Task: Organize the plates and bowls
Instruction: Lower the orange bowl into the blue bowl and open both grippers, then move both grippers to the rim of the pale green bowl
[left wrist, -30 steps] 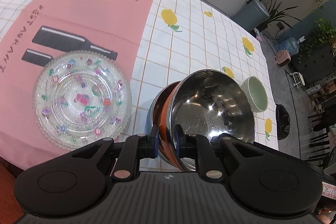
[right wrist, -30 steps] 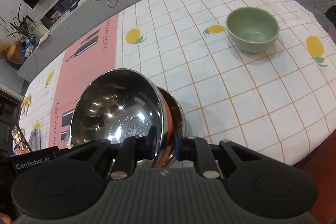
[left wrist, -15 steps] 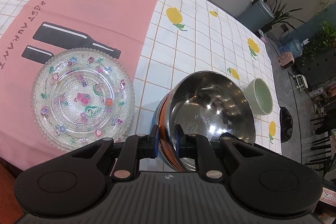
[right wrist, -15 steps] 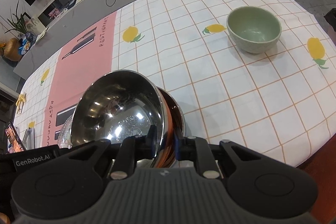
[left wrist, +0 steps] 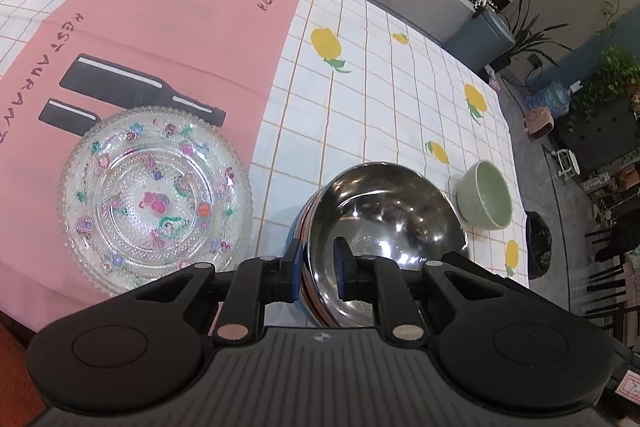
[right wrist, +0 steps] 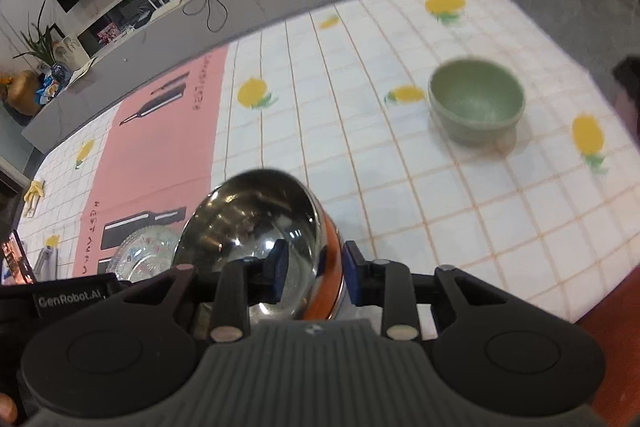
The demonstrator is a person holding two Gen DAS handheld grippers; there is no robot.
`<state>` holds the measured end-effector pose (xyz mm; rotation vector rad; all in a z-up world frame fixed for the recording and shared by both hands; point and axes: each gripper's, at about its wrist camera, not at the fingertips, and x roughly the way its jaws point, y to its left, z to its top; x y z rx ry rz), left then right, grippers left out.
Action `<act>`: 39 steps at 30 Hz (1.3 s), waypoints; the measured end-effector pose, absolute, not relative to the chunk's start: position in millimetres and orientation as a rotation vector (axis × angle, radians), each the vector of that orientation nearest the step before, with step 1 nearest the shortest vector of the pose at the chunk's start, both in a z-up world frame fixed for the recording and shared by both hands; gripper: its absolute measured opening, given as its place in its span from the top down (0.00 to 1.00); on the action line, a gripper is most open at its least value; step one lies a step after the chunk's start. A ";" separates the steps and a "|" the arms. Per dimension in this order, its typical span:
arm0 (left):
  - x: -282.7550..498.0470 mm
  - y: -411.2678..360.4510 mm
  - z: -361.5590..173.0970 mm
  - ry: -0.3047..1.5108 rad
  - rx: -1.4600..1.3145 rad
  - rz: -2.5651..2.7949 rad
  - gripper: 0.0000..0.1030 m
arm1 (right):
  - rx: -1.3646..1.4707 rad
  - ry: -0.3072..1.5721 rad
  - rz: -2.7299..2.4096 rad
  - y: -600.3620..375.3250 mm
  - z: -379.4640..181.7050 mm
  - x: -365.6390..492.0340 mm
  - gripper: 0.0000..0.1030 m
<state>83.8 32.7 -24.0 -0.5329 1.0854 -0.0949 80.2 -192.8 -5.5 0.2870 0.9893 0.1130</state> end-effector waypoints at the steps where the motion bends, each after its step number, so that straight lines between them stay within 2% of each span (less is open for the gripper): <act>1: 84.0 32.8 -23.4 1.082 -0.531 -0.093 0.83 | 0.282 0.986 0.113 -193.2 -4.6 80.8 0.71; 3: 85.0 32.4 -22.9 1.078 -0.518 -0.089 0.82 | 0.267 0.982 0.100 -194.9 -5.3 81.1 0.75; 5: 85.8 32.5 -23.7 1.078 -0.521 -0.090 0.82 | 0.274 0.993 0.095 -197.8 -9.2 82.8 0.91; 8: 86.9 32.8 -26.5 1.072 -0.531 -0.090 0.84 | 0.297 1.007 0.088 -202.0 -15.1 84.6 0.96; 10: 87.4 33.1 -27.9 1.067 -0.534 -0.077 0.88 | 0.308 1.009 0.088 -203.1 -17.8 85.4 0.96; 14: 87.8 34.7 -28.7 1.064 -0.544 -0.076 0.90 | 0.318 1.017 0.089 -203.9 -21.9 86.8 0.97; 18: 86.2 34.5 -23.8 1.047 -0.522 -0.067 0.89 | 0.341 1.021 0.099 -207.0 -21.6 86.5 0.94; 25: 79.3 14.2 11.8 0.911 -0.372 -0.109 0.88 | 0.390 0.980 0.134 -215.0 -8.8 83.8 0.92; 27: 80.7 4.9 20.2 0.900 -0.348 -0.136 0.87 | 0.397 0.967 0.135 -218.2 -3.7 84.0 0.89; 29: 84.5 -5.4 26.9 0.899 -0.339 -0.168 0.87 | 0.402 0.948 0.126 -223.2 1.8 84.4 0.82; 34: 97.2 -36.4 33.1 0.907 -0.324 -0.241 0.84 | 0.396 0.895 0.063 -243.0 10.8 84.9 0.74; 39: 113.6 -64.8 31.8 0.929 -0.312 -0.291 0.77 | 0.442 0.878 -0.008 -272.3 7.5 91.2 0.73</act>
